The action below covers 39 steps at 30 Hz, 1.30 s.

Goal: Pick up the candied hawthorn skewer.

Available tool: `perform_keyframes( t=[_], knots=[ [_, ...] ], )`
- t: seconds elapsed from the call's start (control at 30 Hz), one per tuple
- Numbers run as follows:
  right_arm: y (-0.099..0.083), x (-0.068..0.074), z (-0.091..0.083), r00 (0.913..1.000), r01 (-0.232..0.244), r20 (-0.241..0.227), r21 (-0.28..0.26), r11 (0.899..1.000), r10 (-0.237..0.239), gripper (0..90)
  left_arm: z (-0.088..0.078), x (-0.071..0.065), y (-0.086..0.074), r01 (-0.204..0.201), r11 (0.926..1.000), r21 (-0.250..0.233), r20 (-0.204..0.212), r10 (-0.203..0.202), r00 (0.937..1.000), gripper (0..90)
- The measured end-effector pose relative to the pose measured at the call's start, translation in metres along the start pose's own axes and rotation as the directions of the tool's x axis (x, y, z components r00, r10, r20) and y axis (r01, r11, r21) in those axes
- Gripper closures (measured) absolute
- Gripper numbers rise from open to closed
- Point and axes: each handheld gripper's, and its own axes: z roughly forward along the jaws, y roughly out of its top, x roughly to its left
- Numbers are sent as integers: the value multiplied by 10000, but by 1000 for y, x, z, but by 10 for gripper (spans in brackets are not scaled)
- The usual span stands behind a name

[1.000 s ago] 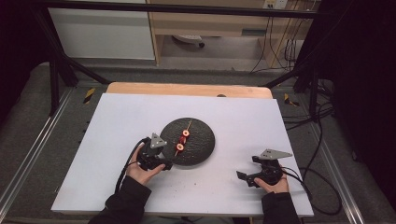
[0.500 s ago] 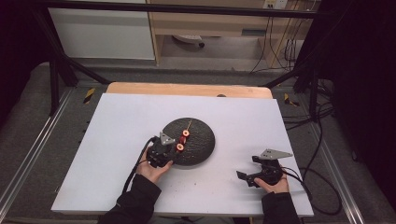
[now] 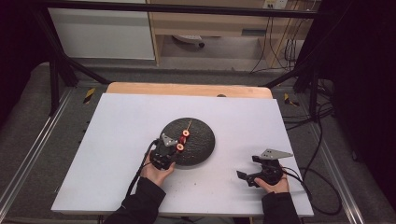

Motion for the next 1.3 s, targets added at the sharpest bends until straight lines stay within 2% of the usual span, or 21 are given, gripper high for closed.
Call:
perform_keyframes(
  t=[0.13,0.33,0.63,0.87,1.03,1.23,1.3],
  knots=[
    [0,0,0,10000,-14,1,23,10000,14,22,-1,0,-2,116,9999,-87,-141,-117,9998,875],
    [0,0,0,10000,-25,-3,-6,10000,25,23,0,0,-4,185,9994,-289,-156,-189,9997,882],
    [0,1,0,10000,-54,-9,2,10000,54,24,-5,4,-8,368,9960,-820,391,-337,9987,885],
    [0,1,0,10000,-69,-23,-11,10000,69,25,-15,10,-11,245,9916,-1273,683,-159,9975,885],
    [0,1,0,9999,-94,-46,-14,10000,94,25,-24,17,-16,307,9872,-1568,981,-153,9951,885],
    [0,1,1,9998,-172,-36,-21,9999,172,25,-39,26,-22,146,9806,-1954,1294,110,9915,885],
    [0,1,1,9998,-180,-30,-37,9998,180,25,-43,29,-24,133,9775,-2105,1501,188,9885,885]
  ],
)
